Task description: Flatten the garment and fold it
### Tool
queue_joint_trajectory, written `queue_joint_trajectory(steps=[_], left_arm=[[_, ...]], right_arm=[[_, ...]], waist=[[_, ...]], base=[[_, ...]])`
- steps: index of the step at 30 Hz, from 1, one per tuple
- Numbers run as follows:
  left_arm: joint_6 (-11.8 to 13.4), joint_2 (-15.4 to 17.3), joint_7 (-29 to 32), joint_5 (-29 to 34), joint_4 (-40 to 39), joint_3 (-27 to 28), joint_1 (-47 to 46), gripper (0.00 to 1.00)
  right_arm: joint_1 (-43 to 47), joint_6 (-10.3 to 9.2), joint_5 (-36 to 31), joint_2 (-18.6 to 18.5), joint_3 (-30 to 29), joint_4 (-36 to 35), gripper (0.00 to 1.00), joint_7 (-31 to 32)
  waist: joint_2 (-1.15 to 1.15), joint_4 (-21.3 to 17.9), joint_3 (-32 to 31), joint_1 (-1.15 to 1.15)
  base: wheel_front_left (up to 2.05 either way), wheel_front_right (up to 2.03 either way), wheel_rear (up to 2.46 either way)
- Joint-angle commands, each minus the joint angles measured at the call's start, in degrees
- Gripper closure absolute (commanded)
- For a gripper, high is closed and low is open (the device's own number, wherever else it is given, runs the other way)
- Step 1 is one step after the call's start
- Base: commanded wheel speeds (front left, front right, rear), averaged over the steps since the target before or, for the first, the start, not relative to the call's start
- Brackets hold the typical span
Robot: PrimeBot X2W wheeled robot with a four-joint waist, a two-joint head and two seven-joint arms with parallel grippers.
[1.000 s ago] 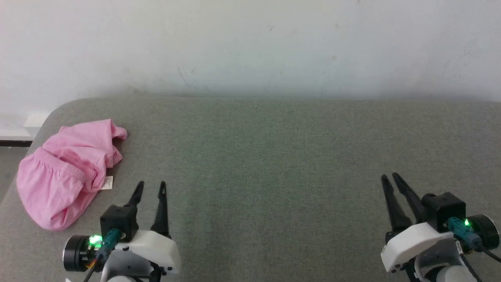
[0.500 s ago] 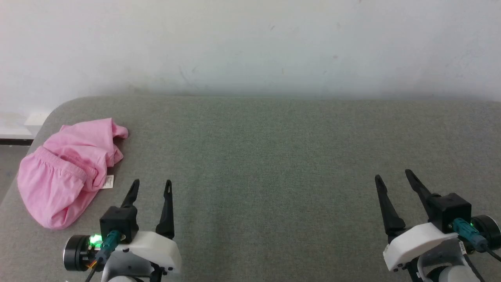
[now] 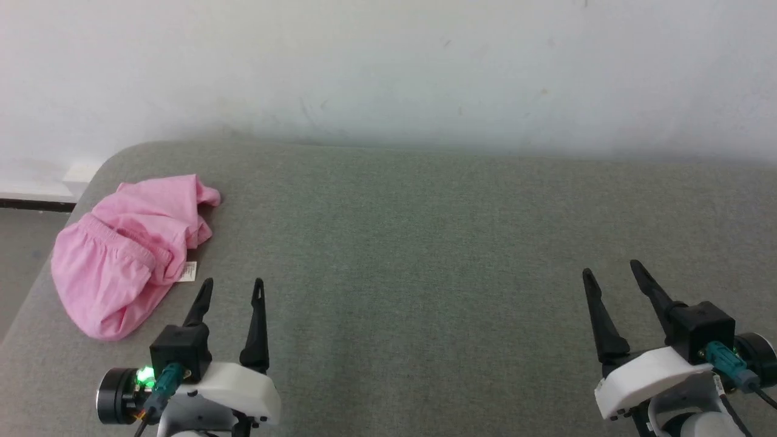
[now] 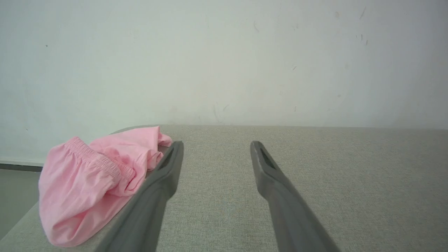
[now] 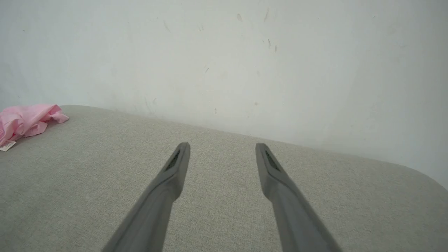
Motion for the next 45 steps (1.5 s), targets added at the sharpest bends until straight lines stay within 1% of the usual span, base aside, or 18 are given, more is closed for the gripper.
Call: queue_joint_trajectory(steps=[1,45], left_arm=[[0.43,-0.07,-0.61,-0.27,-0.33,-0.23,1.02,0.0],[1.07,-0.17,-5.76,-0.26,-2.88,-1.64,4.2,0.0]], right_arm=[[0.34,-0.03,0.47,0.07,-0.13,-0.09,0.0,-0.6],[1.23,-0.08,2.15,0.16,1.22,0.18,0.0,-5.74]], waist=[[0.0,0.79,-0.14,0.0],[0.0,19.1,-0.93,0.0]], base=[[0.0,0.0,0.0],[0.0,0.0,0.0]])
